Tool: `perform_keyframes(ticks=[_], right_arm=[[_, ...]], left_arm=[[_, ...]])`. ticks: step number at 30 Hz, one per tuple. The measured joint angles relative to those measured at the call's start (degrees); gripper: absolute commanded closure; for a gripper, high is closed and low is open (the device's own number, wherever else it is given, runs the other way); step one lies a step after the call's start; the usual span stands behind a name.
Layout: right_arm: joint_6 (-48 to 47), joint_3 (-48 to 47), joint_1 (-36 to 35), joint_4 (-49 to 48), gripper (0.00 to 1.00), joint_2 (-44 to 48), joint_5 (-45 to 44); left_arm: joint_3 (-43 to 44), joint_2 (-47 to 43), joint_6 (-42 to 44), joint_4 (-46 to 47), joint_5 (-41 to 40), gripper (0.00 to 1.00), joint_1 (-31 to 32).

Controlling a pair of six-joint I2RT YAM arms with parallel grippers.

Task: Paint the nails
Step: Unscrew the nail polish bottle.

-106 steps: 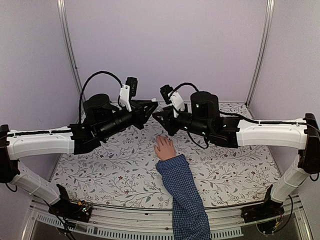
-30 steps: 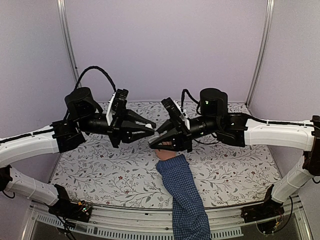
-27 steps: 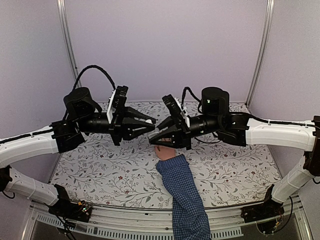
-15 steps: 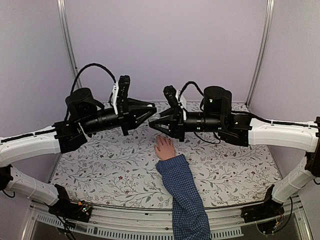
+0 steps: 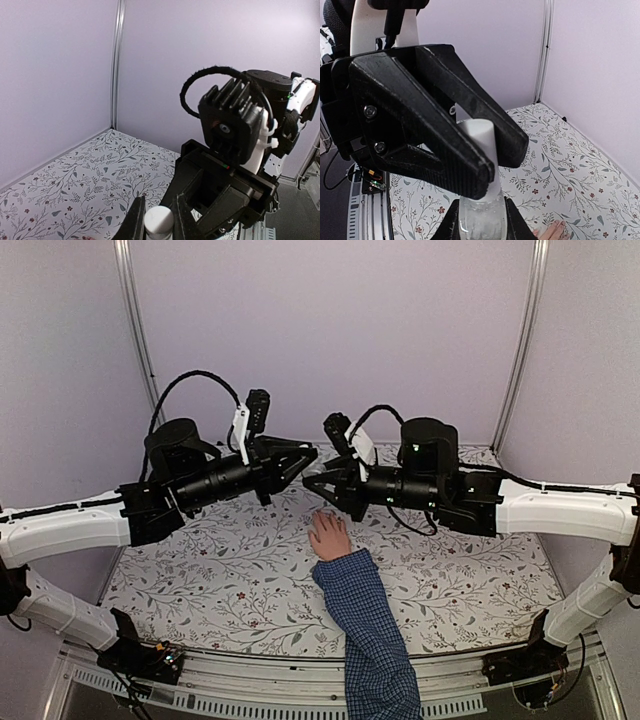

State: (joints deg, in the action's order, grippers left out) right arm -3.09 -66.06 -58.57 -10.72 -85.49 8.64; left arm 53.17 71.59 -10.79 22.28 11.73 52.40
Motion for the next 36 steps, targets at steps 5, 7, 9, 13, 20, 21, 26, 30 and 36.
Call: perform_keyframes(ticks=[5, 7, 9, 13, 20, 21, 26, 30, 36], right_arm=[[-0.72, -0.02, -0.22, 0.02, 1.00, -0.07, -0.98], [-0.87, -0.02, -0.31, 0.07, 1.00, -0.09, -1.33], [-1.03, -0.07, -0.39, 0.13, 1.00, -0.09, -1.75], [-1.14, -0.11, -0.46, 0.26, 1.00, -0.11, -1.95], [-1.84, -0.11, -0.55, 0.26, 1.00, -0.11, -2.34], [-1.92, -0.11, -0.57, 0.26, 1.00, -0.11, -2.43], [-1.42, -0.11, -0.57, 0.24, 1.00, -0.11, -2.34], [-0.33, -0.11, -0.42, 0.24, 1.00, -0.11, -1.79], [0.74, -0.11, -0.04, 0.17, 1.00, -0.11, -0.55]], left_arm=[[0.07, 0.00, 0.02, -0.28, -0.63, 1.00, 0.07], [0.13, 0.00, 0.09, -0.52, -0.74, 1.00, 0.07], [0.15, 0.00, 0.26, -0.57, -0.92, 1.00, 0.11], [0.15, 0.00, 0.92, -0.57, -1.07, 1.00, 0.28], [0.15, 0.00, 1.57, -0.48, -0.87, 1.00, 0.37], [0.15, 0.00, 1.57, -0.50, -0.90, 1.00, 0.35], [0.15, 0.00, 2.93, -0.42, -0.76, 1.00, 0.55], [0.15, 0.00, 5.77, -0.44, -2.08, 1.00, 1.27], [0.15, -0.02, 7.37, -0.42, -3.82, 1.00, 1.97]])
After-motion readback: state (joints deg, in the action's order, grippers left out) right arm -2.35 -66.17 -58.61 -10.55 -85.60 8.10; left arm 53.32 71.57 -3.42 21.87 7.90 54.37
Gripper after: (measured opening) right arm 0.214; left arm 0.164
